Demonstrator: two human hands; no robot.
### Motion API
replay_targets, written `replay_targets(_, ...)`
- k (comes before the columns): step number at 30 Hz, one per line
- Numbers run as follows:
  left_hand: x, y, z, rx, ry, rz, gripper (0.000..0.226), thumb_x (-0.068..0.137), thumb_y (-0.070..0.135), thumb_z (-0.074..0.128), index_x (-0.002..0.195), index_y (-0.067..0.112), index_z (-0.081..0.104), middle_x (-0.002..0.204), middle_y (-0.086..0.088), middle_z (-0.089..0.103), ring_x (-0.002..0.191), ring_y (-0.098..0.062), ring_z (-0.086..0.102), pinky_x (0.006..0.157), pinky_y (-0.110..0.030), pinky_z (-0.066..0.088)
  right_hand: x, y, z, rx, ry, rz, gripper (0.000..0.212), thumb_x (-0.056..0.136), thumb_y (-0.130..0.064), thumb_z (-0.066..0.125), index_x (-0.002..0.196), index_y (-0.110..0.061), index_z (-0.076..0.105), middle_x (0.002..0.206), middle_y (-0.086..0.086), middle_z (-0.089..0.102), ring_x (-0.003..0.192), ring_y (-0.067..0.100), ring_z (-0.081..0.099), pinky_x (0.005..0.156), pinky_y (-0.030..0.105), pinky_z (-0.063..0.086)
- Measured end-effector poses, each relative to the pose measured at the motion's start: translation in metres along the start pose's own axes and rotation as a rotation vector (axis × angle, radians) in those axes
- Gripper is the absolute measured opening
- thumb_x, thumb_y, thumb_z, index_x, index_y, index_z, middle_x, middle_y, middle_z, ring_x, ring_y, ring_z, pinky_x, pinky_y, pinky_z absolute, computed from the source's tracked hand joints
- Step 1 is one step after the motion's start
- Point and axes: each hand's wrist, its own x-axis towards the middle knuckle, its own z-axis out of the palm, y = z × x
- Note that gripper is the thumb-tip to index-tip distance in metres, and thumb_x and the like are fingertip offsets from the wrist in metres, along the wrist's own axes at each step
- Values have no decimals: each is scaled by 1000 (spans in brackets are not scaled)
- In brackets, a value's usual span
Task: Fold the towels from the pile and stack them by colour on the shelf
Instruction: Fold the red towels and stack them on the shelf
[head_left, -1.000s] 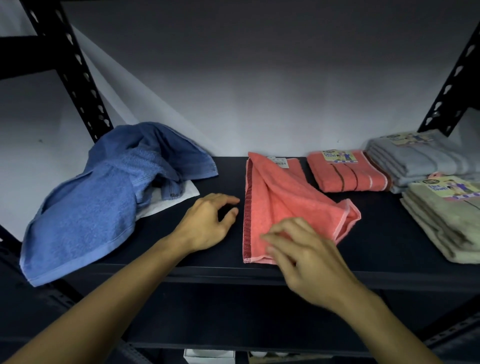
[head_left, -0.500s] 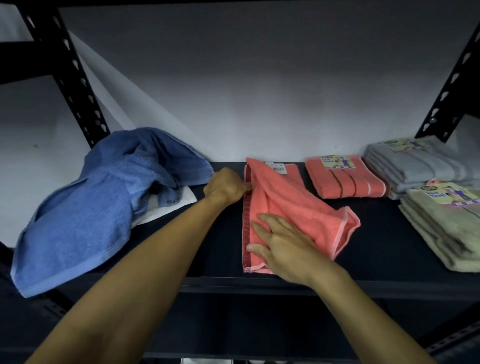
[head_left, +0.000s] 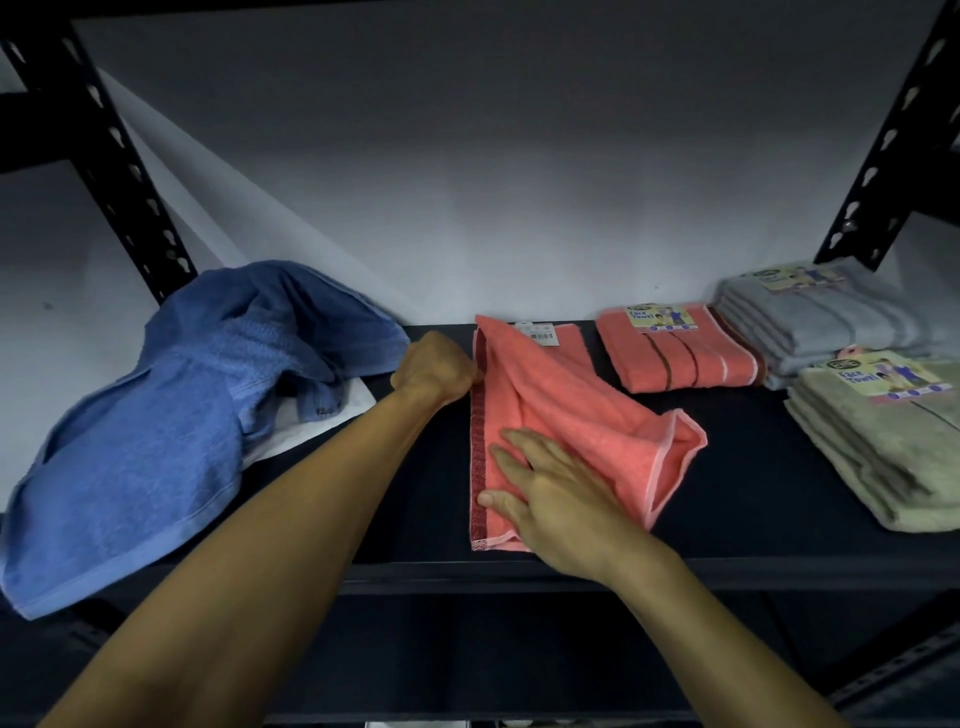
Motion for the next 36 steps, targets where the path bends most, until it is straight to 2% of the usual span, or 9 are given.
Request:
replay_targets(7, 1, 3, -4, -96, -91, -35, 17, 81, 17, 70, 77, 1, 70, 62, -9, 64, 49, -19, 52, 48, -26, 43, 0, -1, -1, 0, -4, 2, 65, 100, -54, 28, 154, -20, 19, 162, -5, 4, 148, 11, 0, 121, 34, 3)
replay_targets(14, 3, -1, -5, -33, -91, 12, 33, 80, 35, 77, 78, 2, 72, 64, -8, 67, 56, -22, 59, 59, -33, 52, -1, -2, -2, -28, 8, 6, 64, 100, -55, 26, 153, -19, 22, 162, -1, 8, 148, 14, 2, 122, 36, 6)
replay_targets(18, -16, 0, -13, 194, 87, 90, 45, 86, 58, 62, 79, 13, 66, 83, -5, 69, 80, -26, 62, 66, -35, 48, -17, -10, -10, -145, 370, -213, 52, 97, -45, 36, 126, -10, 62, 134, 10, 55, 130, 25, 46, 105, 42, 43)
replay_targets(20, -45, 2, -21, 180, 175, 155, 40, 91, 56, 55, 86, 18, 65, 83, 3, 65, 85, -25, 58, 71, -34, 44, -33, -1, -21, -50, 621, -312, 34, 96, -28, 49, 119, -10, 67, 122, 6, 62, 117, 21, 54, 100, 34, 46)
replay_targets(24, -122, -12, -34, 63, 188, 409, 25, 90, 55, 57, 95, 32, 66, 80, 23, 60, 81, -5, 58, 77, -30, 49, -63, 62, -42, 162, 878, 97, 39, 84, -7, 53, 119, -17, 66, 114, 2, 59, 101, 20, 57, 84, 36, 50)
replay_targets(27, -167, -30, -25, 175, 74, 599, 29, 88, 60, 53, 102, 37, 65, 100, 24, 61, 96, 2, 53, 82, -30, 49, -58, 111, -52, 278, 672, 488, 44, 81, -9, 69, 123, -17, 61, 114, 7, 59, 83, 16, 56, 78, 30, 46)
replay_targets(31, -193, -47, -4, 326, 127, 820, 36, 90, 55, 50, 104, 28, 70, 107, 19, 63, 100, -3, 57, 79, -26, 53, -46, 122, -57, 307, 406, 549, 42, 80, -36, 75, 120, -24, 64, 103, -5, 63, 89, 17, 61, 86, 37, 51)
replay_targets(34, -198, -55, 4, 375, 235, 870, 34, 89, 46, 51, 96, 24, 75, 101, 13, 66, 93, -6, 61, 75, -22, 50, -42, 120, -55, 328, 487, 551, 8, 84, -35, 72, 91, -31, 70, 81, -12, 65, 87, 18, 64, 83, 38, 52)
replay_targets(36, -199, -58, 7, 379, 272, 880, 32, 90, 41, 51, 93, 23, 77, 99, 12, 67, 91, -7, 62, 70, -23, 53, -42, 124, -55, 438, 572, 556, 14, 85, -24, 72, 74, -31, 67, 74, -9, 66, 77, 19, 65, 77, 35, 53)
